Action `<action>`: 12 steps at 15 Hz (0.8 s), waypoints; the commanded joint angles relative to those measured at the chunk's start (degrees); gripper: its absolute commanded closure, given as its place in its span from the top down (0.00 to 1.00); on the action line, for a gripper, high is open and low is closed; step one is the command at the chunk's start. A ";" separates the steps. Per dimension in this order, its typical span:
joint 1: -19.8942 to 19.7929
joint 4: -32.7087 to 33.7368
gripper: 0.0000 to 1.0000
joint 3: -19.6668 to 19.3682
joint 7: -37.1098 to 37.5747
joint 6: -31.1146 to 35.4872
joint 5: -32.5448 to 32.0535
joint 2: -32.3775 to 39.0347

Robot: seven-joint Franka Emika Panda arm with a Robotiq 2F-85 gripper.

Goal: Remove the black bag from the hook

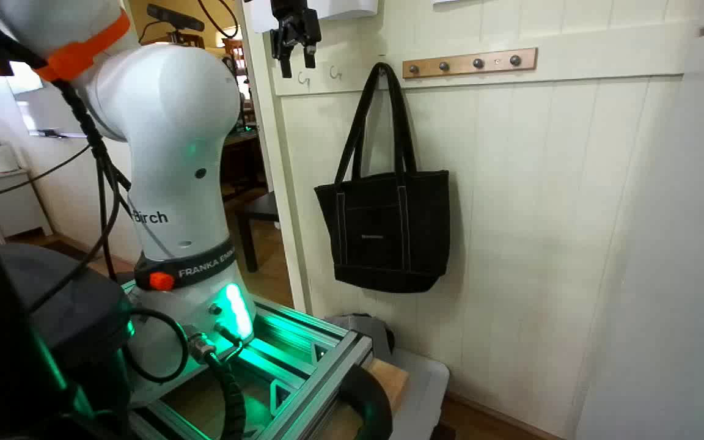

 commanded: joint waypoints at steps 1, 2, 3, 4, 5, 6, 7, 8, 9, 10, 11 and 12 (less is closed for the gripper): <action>0.66 0.14 1.00 -0.53 0.26 -0.15 -0.27 0.12; 0.66 0.14 1.00 -0.53 0.26 -0.15 -0.27 0.12; 0.66 0.14 1.00 -0.53 0.26 -0.15 -0.27 0.12; 0.66 0.14 1.00 -0.53 0.26 -0.15 -0.27 0.12; 0.66 0.14 1.00 -0.53 0.26 -0.15 -0.27 0.12; 0.66 0.14 1.00 -0.53 0.26 -0.15 -0.27 0.12; 0.47 -0.30 1.00 -0.33 0.37 0.72 -1.09 0.10; -0.35 -1.62 1.00 -0.10 1.76 3.07 -2.50 0.23; -0.75 -2.94 1.00 -0.06 2.15 5.69 -3.99 -0.04; -0.79 -4.11 1.00 -0.65 1.98 8.27 -4.12 -0.16; -0.75 -5.35 1.00 -0.94 1.37 11.28 -4.91 -0.41; -0.84 -6.47 1.00 -1.12 1.28 14.44 -5.50 -0.38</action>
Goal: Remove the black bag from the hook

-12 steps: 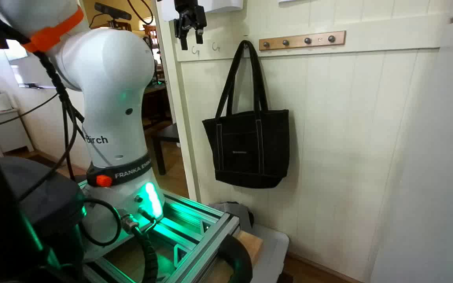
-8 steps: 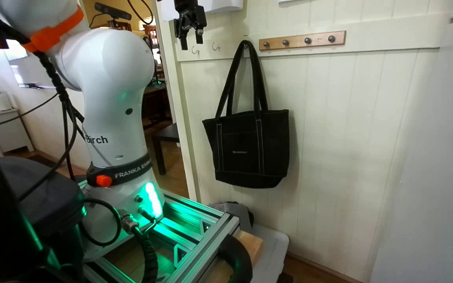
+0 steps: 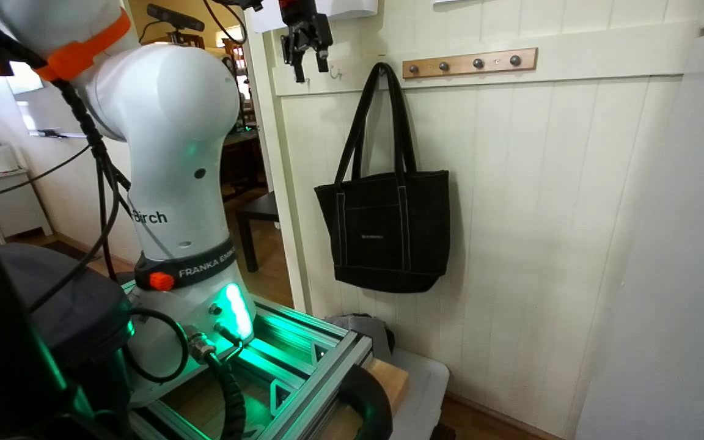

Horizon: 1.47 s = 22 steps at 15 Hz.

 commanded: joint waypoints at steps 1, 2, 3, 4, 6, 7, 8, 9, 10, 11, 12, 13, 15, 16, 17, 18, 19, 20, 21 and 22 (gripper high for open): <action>-0.16 -4.99 1.00 -0.77 0.58 10.58 -2.65 -0.51; -0.27 -6.06 1.00 -0.97 0.70 13.52 -3.03 -0.35; -0.31 -7.14 1.00 -1.24 0.52 16.39 -3.22 -0.22; -0.54 -8.02 1.00 -1.40 0.40 19.18 -3.67 0.09; -1.20 -9.28 1.00 -1.35 0.42 23.60 -5.01 0.77; -1.53 -9.57 1.00 -1.08 0.51 25.24 -5.86 1.10; -1.90 -9.90 1.00 -0.76 0.68 26.72 -6.86 1.40; -2.18 -10.15 1.00 -0.58 0.82 28.21 -7.65 1.81; -2.38 -10.40 1.00 -0.58 0.88 29.48 -8.16 2.25; -2.60 -10.60 1.00 -0.67 0.83 30.79 -8.55 2.73; -2.96 -10.88 1.00 -0.80 0.91 32.25 -9.03 3.23; -3.30 -11.02 1.00 -0.95 0.96 33.65 -9.42 3.76; -3.90 -11.14 1.00 -1.60 0.68 36.37 -9.11 5.13; -4.18 -11.12 1.00 -1.91 0.44 37.42 -8.78 5.79; -4.74 -10.78 1.00 -2.00 0.47 38.17 -9.06 6.59; -5.15 -10.57 1.00 -2.19 0.33 39.19 -9.17 7.37; -5.75 -10.39 1.00 -2.18 0.50 40.22 -9.66 8.08; -6.56 -9.94 1.00 -2.11 1.23 41.19 -10.21 9.04; -6.93 -9.61 1.00 -2.21 1.32 42.18 -10.25 9.74; -7.49 -9.28 1.00 -2.16 1.49 43.32 -10.68 10.56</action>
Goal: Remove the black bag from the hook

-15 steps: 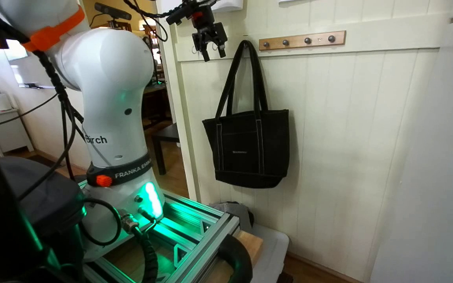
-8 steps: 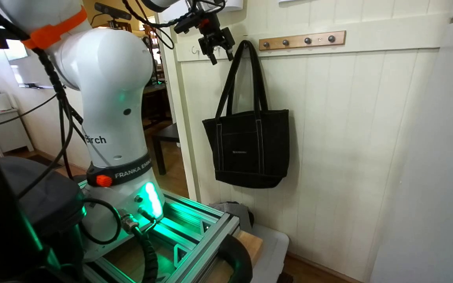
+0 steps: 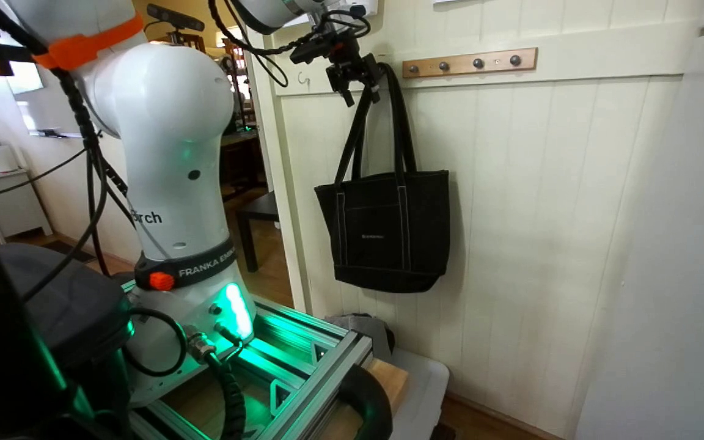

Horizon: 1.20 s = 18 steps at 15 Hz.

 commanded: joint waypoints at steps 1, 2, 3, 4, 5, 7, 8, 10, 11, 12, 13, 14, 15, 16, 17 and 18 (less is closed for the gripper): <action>-1.74 1.41 1.00 -0.07 1.36 4.01 -2.25 3.54; -1.90 1.87 1.00 -0.09 0.98 4.15 -2.35 4.35; -1.83 2.19 1.00 -0.11 0.36 4.23 -2.66 4.75; -1.59 2.81 1.00 -0.05 -0.02 3.48 -2.91 5.07; -1.07 1.50 1.00 -0.70 0.00 2.91 -1.70 3.42; -1.02 1.80 1.00 -0.78 0.00 2.91 -1.76 3.84; -1.03 1.80 1.00 -0.81 0.00 2.91 -1.76 3.80; -1.03 1.80 1.00 -0.84 -0.01 2.91 -1.75 3.76; -1.02 1.80 1.00 -0.85 -0.01 2.91 -1.75 3.75; -1.02 1.80 1.00 -0.85 -0.01 2.91 -1.75 3.75; -1.02 1.80 1.00 -0.85 -0.01 2.91 -1.75 3.75; -1.01 1.80 1.00 -0.86 -0.01 2.91 -1.74 3.75; -1.00 1.80 1.00 -0.86 -0.01 2.91 -1.74 3.75; -1.82 1.38 1.00 -0.33 1.11 4.50 -3.50 3.99; -2.33 1.12 1.00 -0.16 1.49 6.15 -4.72 4.28; -2.57 0.76 1.00 -0.43 0.80 9.05 -5.77 4.83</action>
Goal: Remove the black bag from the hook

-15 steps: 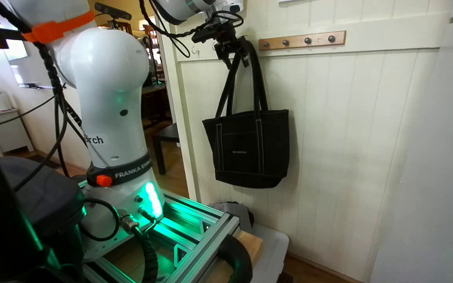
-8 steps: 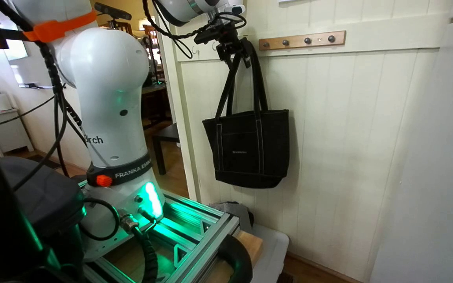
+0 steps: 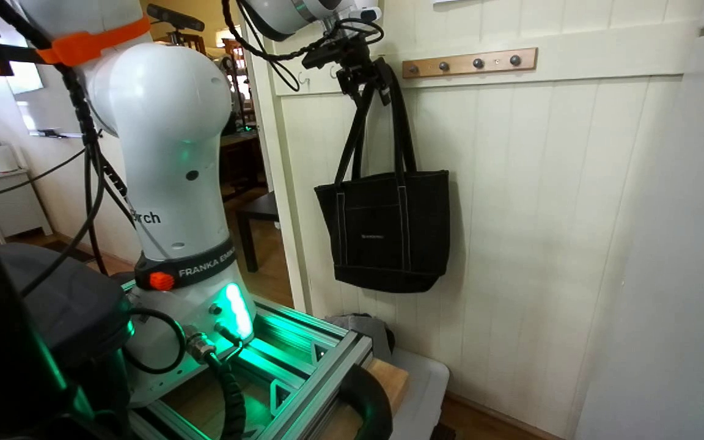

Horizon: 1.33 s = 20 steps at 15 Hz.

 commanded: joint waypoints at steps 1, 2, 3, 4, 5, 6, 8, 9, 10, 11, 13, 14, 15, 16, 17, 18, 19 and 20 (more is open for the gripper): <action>-1.23 -1.06 1.00 -0.22 0.56 7.59 -4.44 1.53; -1.56 -1.25 1.00 -0.47 0.09 10.51 -5.06 2.25; -2.25 -1.38 1.00 -0.40 0.20 12.99 -5.96 2.96; -2.57 -1.44 1.00 -0.60 -0.20 15.44 -6.18 3.92; -3.13 -1.38 1.00 -0.62 -0.20 17.40 -6.50 4.93; -3.82 -1.36 1.00 -0.49 -0.19 19.52 -7.08 5.83; -4.78 -1.10 1.00 -0.36 -0.33 22.91 -8.11 7.82; -5.52 -1.01 1.00 -0.18 -0.38 24.88 -9.22 8.77; -5.83 -0.90 1.00 -0.22 -0.74 26.32 -9.74 9.65; -6.39 -0.75 1.00 -0.09 -0.70 27.58 -10.66 10.41; -6.98 -0.64 1.00 -0.01 -0.72 30.22 -11.82 11.79; -7.21 -0.62 1.00 0.05 -0.77 31.57 -12.38 12.40; -7.67 -0.57 1.00 0.24 -0.58 32.74 -13.36 12.97; -8.12 -0.52 1.00 0.40 -0.38 33.83 -14.22 13.41; -8.47 -0.45 1.00 0.53 -0.21 34.83 -14.86 13.88; -8.93 -0.46 1.00 0.68 0.08 36.05 -15.61 14.27; -9.91 -0.40 1.00 1.02 0.68 37.31 -16.90 14.44; -10.66 -0.37 1.00 1.29 0.86 38.58 -17.66 14.68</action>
